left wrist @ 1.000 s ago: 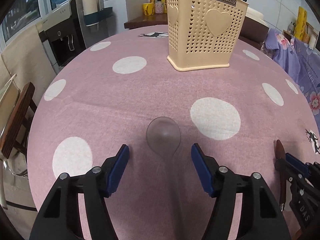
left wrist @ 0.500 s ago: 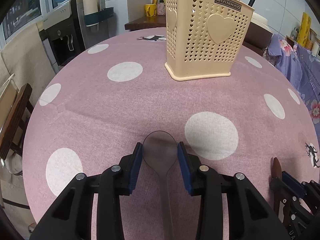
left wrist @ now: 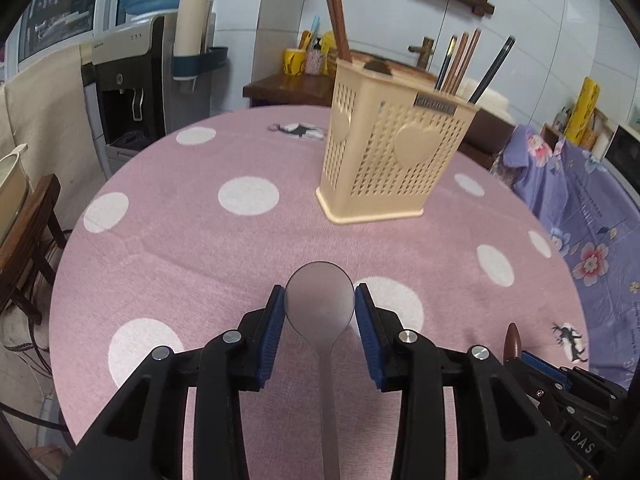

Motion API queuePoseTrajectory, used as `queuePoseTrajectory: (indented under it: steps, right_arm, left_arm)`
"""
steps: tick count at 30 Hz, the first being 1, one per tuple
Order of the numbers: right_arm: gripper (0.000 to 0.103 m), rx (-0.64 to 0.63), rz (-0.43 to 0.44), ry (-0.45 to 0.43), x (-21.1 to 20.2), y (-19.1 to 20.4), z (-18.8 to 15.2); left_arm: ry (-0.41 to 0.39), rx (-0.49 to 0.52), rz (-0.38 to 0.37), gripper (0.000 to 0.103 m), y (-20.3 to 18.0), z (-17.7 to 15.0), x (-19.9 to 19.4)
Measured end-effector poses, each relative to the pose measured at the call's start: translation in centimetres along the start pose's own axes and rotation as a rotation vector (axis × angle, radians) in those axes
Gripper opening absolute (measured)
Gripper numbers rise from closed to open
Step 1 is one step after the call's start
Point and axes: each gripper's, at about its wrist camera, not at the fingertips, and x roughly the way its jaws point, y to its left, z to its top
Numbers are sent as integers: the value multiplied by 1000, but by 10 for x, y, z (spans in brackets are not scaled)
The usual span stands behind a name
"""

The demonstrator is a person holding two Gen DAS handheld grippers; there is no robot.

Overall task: Organize utensils
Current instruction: 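Grasp the clear plastic spoon with the left tool while the right grasps the brown-handled spoon, then carry both spoons up and lower them into the cream holder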

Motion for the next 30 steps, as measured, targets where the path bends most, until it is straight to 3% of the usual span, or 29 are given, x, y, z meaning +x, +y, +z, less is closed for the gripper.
queuePoseTrajectory:
  steps: [5, 13, 30]
  right_arm:
    - [16, 8, 74, -51, -24, 4, 10]
    - [16, -53, 94, -115, -51, 16, 10]
    - [16, -118, 96, -181, -68, 29, 29]
  left_arm:
    - [-68, 5, -31, 36, 0, 9, -25]
    - [-140, 7, -52, 36, 0, 14, -46]
    - [-189, 6, -64, 36, -1, 23, -58]
